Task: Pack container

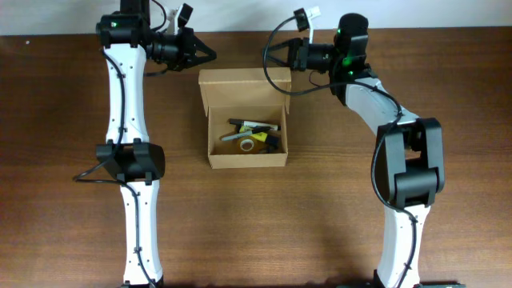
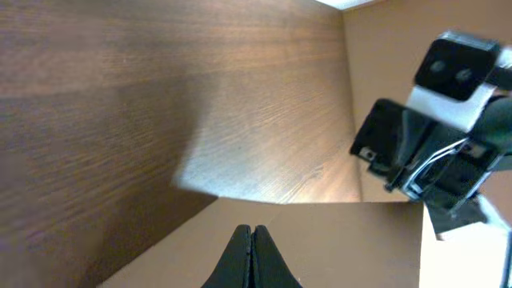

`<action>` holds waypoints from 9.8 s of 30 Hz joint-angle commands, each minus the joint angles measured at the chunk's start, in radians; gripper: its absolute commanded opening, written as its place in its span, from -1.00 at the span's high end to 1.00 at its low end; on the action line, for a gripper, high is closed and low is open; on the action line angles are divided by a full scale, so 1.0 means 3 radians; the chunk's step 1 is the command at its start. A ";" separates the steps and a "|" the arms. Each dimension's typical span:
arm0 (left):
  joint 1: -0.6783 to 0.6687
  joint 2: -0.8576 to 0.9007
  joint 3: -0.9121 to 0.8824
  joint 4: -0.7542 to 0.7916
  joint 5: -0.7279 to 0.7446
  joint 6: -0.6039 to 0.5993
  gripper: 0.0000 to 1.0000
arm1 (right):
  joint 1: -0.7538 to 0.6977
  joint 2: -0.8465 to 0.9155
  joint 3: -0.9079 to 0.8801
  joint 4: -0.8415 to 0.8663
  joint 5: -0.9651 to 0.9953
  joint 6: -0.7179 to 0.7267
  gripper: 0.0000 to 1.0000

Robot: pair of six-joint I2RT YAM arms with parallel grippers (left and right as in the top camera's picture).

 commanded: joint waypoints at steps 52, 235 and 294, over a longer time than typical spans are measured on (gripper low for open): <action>-0.0627 -0.1175 -0.0772 -0.0496 -0.2541 -0.0031 0.97 | 0.0913 -0.1142 0.0175 -0.4855 0.3162 -0.2085 0.92; -0.0045 -0.5400 -0.5580 0.0889 -0.3691 0.0355 -0.99 | -0.0360 -0.7415 -0.4468 -0.3090 0.4376 -0.2991 -0.99; -0.0048 -0.6854 -0.6625 0.0997 -0.3867 0.0357 -0.99 | -0.0360 -0.7568 -0.5252 -0.3000 0.4374 -0.2992 -0.98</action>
